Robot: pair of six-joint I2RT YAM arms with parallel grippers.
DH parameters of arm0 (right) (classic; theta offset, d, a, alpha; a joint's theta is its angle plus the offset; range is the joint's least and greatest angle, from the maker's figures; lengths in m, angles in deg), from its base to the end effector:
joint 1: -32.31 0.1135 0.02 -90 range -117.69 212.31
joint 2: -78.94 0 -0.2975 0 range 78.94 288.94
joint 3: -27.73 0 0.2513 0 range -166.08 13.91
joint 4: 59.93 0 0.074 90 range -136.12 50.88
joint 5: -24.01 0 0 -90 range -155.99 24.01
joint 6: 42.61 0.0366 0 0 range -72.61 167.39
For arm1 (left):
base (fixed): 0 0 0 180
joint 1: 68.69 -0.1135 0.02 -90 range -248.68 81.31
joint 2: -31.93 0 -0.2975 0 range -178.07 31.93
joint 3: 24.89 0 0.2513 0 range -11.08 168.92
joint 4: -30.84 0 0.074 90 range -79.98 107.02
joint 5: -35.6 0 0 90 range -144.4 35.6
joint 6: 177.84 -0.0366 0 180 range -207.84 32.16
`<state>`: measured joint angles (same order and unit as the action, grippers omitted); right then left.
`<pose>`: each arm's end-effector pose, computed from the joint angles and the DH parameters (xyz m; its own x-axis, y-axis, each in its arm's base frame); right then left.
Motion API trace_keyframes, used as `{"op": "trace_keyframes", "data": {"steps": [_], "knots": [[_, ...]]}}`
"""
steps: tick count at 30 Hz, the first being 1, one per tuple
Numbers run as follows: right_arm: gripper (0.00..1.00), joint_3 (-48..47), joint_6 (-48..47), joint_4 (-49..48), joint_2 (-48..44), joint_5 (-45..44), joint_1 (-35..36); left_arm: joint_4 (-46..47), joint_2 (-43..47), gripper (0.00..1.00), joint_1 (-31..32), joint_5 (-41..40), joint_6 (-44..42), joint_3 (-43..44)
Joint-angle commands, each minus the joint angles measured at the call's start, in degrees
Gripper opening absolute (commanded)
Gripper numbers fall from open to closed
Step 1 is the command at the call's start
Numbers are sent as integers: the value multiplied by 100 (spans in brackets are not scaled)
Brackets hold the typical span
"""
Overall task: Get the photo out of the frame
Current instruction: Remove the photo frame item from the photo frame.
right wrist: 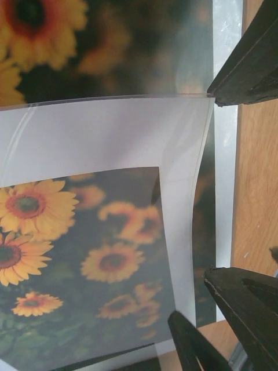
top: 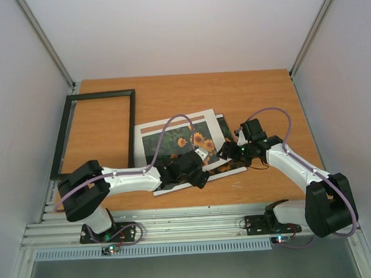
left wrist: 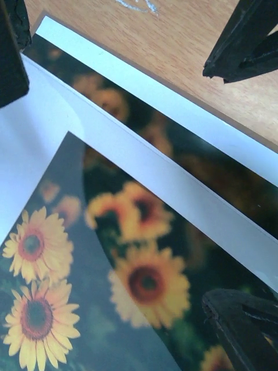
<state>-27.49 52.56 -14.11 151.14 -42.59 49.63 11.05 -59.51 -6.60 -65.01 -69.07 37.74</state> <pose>0.2043 0.0789 0.2277 -0.8859 -0.1896 -0.4234 -0.3682 0.8426 0.3930 0.1559 -0.2800 0.2073 -0.5936 0.4449 -0.6706 0.6554 0.7508 -0.0820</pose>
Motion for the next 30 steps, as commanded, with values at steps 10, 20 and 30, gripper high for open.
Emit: {"op": "trace_keyframes", "data": {"steps": [10, 20, 30], "knots": [[77, 4, 366, -483, -74, 654, 43, 2012, -940, 99, 248, -968, -572, 76], [77, -50, 510, -537, -50, 883, 43, 3161, -1396, 99, 294, -1518, -757, -139], [77, -60, 555, -597, -62, 944, 43, 3584, -1729, 99, 294, -1848, -588, -282]]}}
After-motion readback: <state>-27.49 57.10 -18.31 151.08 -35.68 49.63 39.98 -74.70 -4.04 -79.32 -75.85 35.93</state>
